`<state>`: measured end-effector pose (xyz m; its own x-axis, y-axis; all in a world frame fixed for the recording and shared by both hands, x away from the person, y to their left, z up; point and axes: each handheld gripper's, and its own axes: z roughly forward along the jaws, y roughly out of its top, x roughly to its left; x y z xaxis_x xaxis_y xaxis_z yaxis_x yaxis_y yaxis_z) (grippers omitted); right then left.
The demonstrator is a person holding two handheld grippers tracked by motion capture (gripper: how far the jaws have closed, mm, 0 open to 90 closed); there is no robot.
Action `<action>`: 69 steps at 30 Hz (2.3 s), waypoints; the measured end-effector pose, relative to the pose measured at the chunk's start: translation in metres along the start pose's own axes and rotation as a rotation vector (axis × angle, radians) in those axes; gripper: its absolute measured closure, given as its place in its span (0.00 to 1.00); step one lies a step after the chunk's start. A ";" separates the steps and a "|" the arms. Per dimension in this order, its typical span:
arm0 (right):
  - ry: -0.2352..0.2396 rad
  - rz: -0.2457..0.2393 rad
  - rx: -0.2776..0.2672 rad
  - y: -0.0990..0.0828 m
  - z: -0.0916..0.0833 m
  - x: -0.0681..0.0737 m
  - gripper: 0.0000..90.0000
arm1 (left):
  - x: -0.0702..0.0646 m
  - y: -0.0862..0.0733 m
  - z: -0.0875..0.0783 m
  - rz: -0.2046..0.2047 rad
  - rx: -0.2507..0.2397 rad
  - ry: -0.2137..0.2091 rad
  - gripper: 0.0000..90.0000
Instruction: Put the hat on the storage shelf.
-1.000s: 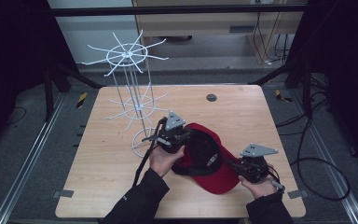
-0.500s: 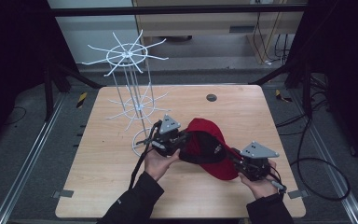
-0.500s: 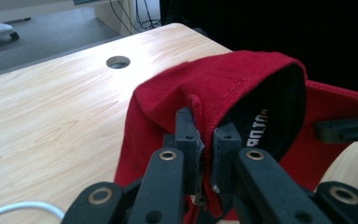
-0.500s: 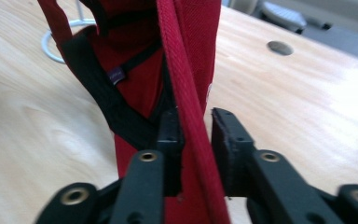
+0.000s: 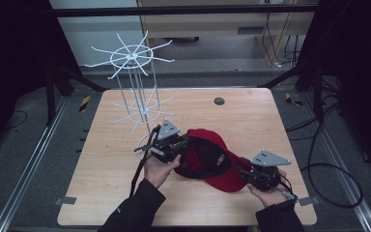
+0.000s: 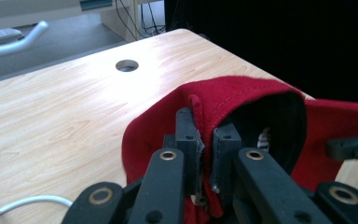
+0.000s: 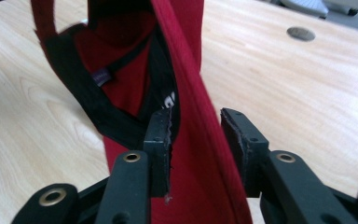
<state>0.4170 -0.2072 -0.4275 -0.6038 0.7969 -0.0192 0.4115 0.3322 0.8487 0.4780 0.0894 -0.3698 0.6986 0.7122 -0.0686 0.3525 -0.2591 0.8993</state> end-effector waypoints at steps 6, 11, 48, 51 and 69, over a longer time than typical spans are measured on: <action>0.030 0.019 0.046 -0.014 0.006 -0.003 0.72 | -0.002 0.002 0.002 0.003 -0.005 0.004 0.94; 0.065 0.048 0.090 -0.026 0.010 -0.007 0.79 | -0.002 0.005 0.001 0.003 -0.009 0.001 0.94; 0.072 0.007 -0.072 -0.002 -0.010 0.019 0.61 | 0.015 -0.057 -0.029 -0.023 0.066 -0.022 0.93; 0.103 0.025 -0.107 0.005 -0.014 0.023 0.58 | 0.016 -0.059 -0.030 -0.024 0.066 -0.021 0.93; 0.104 0.165 -0.221 0.038 -0.026 0.008 0.92 | 0.014 -0.064 -0.030 -0.003 0.079 -0.026 0.93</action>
<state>0.4103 -0.2013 -0.3822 -0.6125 0.7713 0.1729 0.3580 0.0757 0.9307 0.4469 0.1356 -0.4152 0.7131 0.6961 -0.0832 0.4017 -0.3085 0.8622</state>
